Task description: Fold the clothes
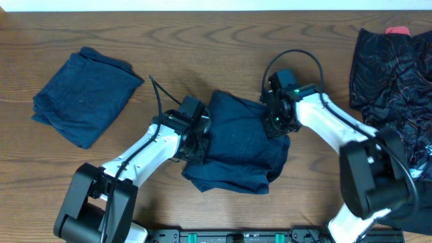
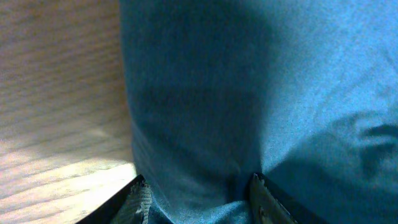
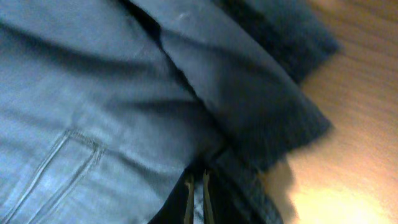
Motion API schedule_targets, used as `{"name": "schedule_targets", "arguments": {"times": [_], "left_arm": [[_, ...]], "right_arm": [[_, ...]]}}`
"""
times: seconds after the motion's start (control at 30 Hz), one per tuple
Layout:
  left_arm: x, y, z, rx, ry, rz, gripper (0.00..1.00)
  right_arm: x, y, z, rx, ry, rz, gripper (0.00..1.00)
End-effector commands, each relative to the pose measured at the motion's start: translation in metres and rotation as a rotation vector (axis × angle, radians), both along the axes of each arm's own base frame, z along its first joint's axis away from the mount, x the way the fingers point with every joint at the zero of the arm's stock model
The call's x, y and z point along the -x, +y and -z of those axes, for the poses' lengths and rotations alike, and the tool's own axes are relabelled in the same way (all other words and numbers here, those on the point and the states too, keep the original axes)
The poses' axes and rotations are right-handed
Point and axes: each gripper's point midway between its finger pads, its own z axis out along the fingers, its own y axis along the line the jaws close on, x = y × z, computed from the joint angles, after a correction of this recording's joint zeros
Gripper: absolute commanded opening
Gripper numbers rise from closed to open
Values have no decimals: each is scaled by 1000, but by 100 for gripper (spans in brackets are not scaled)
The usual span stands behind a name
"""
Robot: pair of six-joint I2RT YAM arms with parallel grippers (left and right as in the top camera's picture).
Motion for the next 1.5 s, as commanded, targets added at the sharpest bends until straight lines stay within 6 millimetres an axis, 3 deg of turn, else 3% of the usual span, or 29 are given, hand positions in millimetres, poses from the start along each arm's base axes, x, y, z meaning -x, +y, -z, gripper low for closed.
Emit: {"name": "schedule_targets", "arguments": {"times": [0.0, 0.1, 0.17, 0.23, 0.33, 0.37, 0.47, 0.57, 0.67, 0.83, 0.93, 1.17, 1.37, 1.47], "left_arm": [[6, -8, -1, 38, 35, 6, 53], [7, -12, -1, 37, 27, 31, 53], [5, -14, -3, 43, 12, 47, 54], [-1, -16, -7, 56, -16, 46, 62], [-21, -20, -24, 91, -92, 29, 64], [-29, -20, -31, 101, -122, 18, 66], [-61, -14, -59, 125, -249, -28, 73], [-94, -17, -89, 188, -401, -56, 76], [-118, -26, -108, 240, -525, -54, 79], [-139, -35, -103, 259, -585, -36, 79], [-144, -41, -84, 261, -568, 3, 79], [-157, -48, -48, 242, -567, 72, 79], [-163, -50, -24, 230, -553, 74, 79], [-165, -37, -6, 149, -535, 46, 79]], "right_arm": [[-6, -4, 23, 26, -4, -49, 5], [-34, -5, 28, 42, -108, -28, 6], [-63, -8, 21, 50, -221, 19, 8], [-91, -6, 6, 26, -319, 47, 9], [-119, -3, -22, 3, -394, 66, 22], [-124, -3, -31, 1, -402, 68, 31], [-125, -2, -67, 5, -382, 70, 45], [-106, -4, -99, -10, -301, 123, 48], [-60, 9, -123, -112, -132, 116, 48], [19, 19, -132, -159, 149, 86, 44], [45, 24, -125, -122, 234, 53, 44], [82, 38, -90, -80, 322, 3, 44], [111, 24, -43, -31, 397, 44, 42], [110, 12, -15, -18, 362, 86, 43]]}}
